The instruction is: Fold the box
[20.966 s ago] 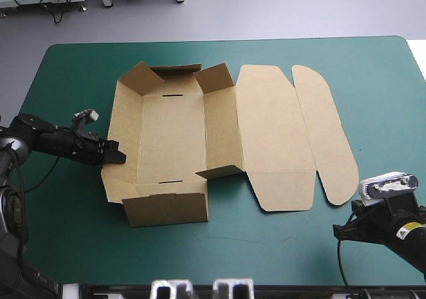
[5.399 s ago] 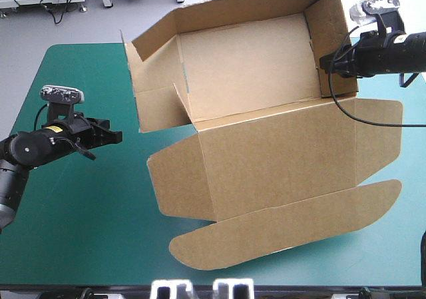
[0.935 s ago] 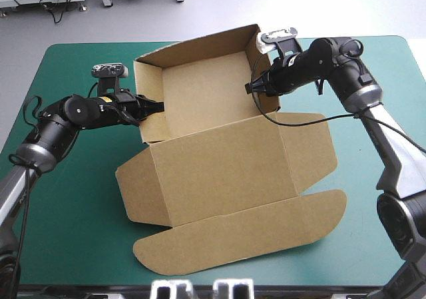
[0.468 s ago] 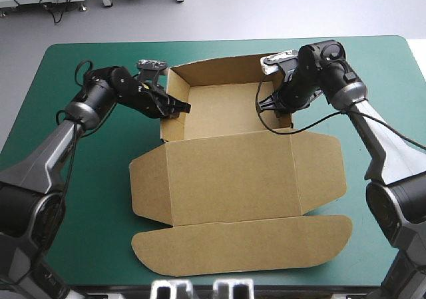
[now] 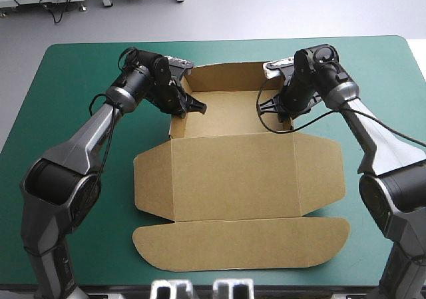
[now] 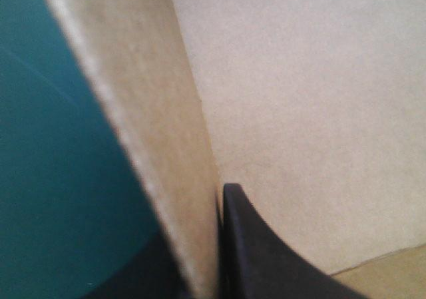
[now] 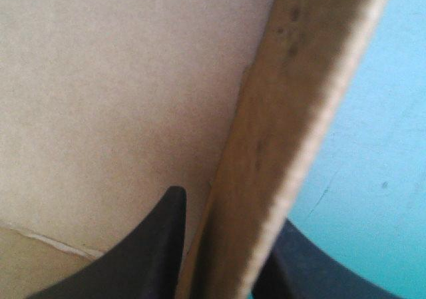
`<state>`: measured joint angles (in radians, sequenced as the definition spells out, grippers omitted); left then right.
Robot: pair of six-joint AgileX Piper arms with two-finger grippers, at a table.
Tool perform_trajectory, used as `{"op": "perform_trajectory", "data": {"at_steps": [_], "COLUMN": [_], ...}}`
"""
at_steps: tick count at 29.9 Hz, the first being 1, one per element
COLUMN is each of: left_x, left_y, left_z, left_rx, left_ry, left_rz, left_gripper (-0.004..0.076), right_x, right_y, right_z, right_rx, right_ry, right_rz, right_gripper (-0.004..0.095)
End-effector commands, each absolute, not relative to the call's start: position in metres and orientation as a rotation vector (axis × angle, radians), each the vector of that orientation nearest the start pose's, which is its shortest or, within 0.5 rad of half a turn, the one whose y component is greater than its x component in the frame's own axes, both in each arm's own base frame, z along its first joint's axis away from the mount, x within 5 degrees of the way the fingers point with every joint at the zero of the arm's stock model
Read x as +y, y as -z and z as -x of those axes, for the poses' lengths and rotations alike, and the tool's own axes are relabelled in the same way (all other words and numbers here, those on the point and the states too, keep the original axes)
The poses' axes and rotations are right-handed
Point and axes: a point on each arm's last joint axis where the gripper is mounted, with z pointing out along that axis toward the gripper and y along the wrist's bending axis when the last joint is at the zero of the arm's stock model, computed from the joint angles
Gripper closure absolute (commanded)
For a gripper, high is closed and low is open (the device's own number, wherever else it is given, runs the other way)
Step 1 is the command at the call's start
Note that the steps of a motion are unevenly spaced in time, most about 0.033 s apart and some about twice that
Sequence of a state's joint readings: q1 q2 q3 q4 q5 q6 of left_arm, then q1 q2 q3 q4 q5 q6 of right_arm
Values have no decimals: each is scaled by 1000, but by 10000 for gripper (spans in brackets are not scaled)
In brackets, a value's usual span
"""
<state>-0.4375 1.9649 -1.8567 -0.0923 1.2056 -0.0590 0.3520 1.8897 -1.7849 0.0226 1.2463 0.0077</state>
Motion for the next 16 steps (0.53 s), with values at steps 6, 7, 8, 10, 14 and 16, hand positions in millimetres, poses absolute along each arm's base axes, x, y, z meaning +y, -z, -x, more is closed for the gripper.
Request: {"op": "perform_trajectory", "data": {"at_steps": [6,7,8,10,14,16], "left_x": [-209,-209,-210,-211,-211,-211], "left_y": [-330,-330,-330,-330,-330,-330], "left_z": [-354,-354,-354,-353,-353,-353], "left_rx": [2758,2759,2759,2758,2758,2758], "left_ry": [362,363,363,364,364,364], "left_rz": [-619,-618,-618,-625,-625,-625], "left_gripper": [733,733,733,733,733,732], "right_x": [149,149,148,148,148,148], "right_y": [-314,-311,-308,-303,-299,-299], "right_z": [-368,-368,-367,-366,-366,-366], "right_rx": [2818,2831,2842,2860,2870,2870], "right_ry": [-221,-218,-215,-211,-209,-209], "right_rz": [429,431,432,433,434,434], "right_gripper": [928,928,928,928,928,928]}}
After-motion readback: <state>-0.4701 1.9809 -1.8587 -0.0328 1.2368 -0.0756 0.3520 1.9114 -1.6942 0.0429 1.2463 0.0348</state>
